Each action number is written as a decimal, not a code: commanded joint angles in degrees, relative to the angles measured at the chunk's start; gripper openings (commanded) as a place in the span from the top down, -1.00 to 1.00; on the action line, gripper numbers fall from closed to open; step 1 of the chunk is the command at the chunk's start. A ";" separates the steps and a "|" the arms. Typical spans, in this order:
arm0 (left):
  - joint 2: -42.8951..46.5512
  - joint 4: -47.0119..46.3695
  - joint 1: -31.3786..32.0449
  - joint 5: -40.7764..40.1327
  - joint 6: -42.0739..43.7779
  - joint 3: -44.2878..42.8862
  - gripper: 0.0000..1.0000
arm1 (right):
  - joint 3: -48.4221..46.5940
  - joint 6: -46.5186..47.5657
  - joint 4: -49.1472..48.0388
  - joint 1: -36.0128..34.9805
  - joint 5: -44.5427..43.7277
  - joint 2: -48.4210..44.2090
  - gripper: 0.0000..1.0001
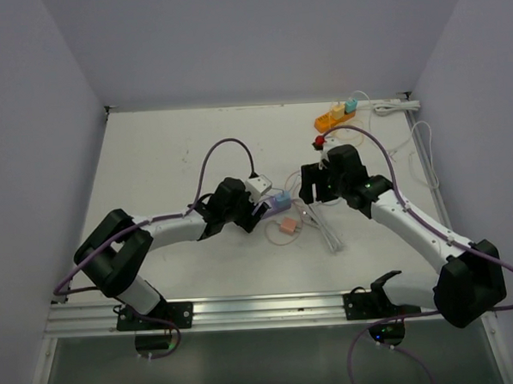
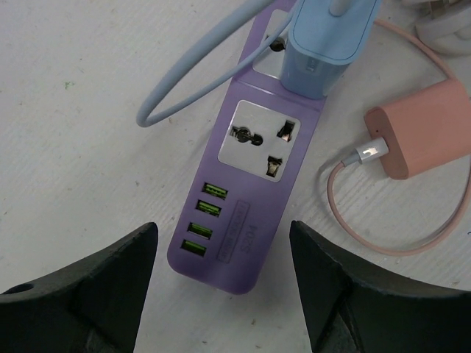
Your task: Pull the plug off the socket
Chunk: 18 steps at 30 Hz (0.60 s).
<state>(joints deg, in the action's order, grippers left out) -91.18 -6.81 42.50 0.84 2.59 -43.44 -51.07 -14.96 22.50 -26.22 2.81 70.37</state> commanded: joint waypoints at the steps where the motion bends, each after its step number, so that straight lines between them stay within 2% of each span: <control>1: -0.32 -5.58 -0.05 0.83 -0.74 1.43 -0.52 | 0.36 -0.33 -2.55 -0.24 1.85 0.65 -0.43; 6: -1.20 -7.86 -0.14 1.53 -1.71 2.92 -0.42 | 0.71 -1.38 -3.95 -1.03 1.85 1.17 -0.43; 7: -1.28 -8.22 -0.14 1.79 -1.89 3.18 -0.34 | 0.79 -1.47 -4.22 -1.20 1.68 1.26 -0.43; 9: -1.64 -9.18 -0.14 2.41 -2.15 3.54 -0.30 | 0.97 -1.65 -4.75 -2.17 0.97 1.61 -0.42; 10: -1.64 -9.45 -0.14 2.58 -2.15 3.71 -0.15 | 1.23 -1.65 -5.27 -2.69 0.71 1.70 -0.42; 12: -1.90 -10.15 -0.14 3.11 -2.15 4.15 -0.04 | 1.50 -1.91 -5.89 -3.22 0.01 1.96 -0.42; 18: -2.43 -10.42 -0.14 4.34 -2.15 4.59 0.11 | 2.81 -1.91 -9.14 -5.95 -2.63 3.19 -0.43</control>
<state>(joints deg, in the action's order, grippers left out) -92.47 -14.26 42.50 2.94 1.19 -39.66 -49.04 -16.36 17.65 -30.92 2.33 72.84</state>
